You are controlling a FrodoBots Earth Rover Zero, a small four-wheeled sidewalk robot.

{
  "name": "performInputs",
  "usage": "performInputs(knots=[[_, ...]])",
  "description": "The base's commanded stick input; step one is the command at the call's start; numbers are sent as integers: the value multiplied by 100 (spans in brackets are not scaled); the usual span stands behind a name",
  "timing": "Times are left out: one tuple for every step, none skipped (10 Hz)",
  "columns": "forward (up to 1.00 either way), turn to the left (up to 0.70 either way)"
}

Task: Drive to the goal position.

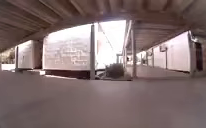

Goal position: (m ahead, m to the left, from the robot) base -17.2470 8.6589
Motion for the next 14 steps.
performInputs(knots=[[50,50],[50,50],[50,50],[50,50],[50,50],[50,50],[50,50],[50,50],[50,50],[50,50],[50,50],[50,50],[50,50],[50,50]])
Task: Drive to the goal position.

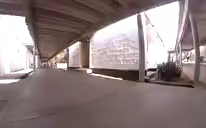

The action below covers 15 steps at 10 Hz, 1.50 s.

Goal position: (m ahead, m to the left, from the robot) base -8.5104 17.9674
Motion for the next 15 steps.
performInputs(knots=[[50,50],[50,50],[50,50],[50,0],[50,0],[50,0],[50,0],[50,0],[50,0],[50,0],[50,0],[50,0],[50,0],[50,0],[50,0]])
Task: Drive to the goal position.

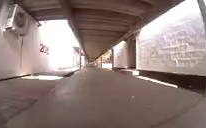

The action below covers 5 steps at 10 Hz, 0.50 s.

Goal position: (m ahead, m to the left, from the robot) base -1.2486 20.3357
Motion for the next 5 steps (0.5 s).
performInputs(knots=[[50,0],[50,0],[50,0],[50,0],[50,0]])
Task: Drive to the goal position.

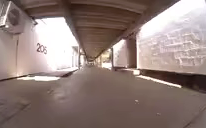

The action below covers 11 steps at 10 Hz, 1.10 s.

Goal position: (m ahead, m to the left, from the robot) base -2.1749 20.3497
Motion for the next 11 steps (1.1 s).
performInputs(knots=[[50,0],[50,0],[50,-19],[50,-43],[50,-35],[50,-13],[50,0],[50,0],[50,0],[50,0],[50,0]])
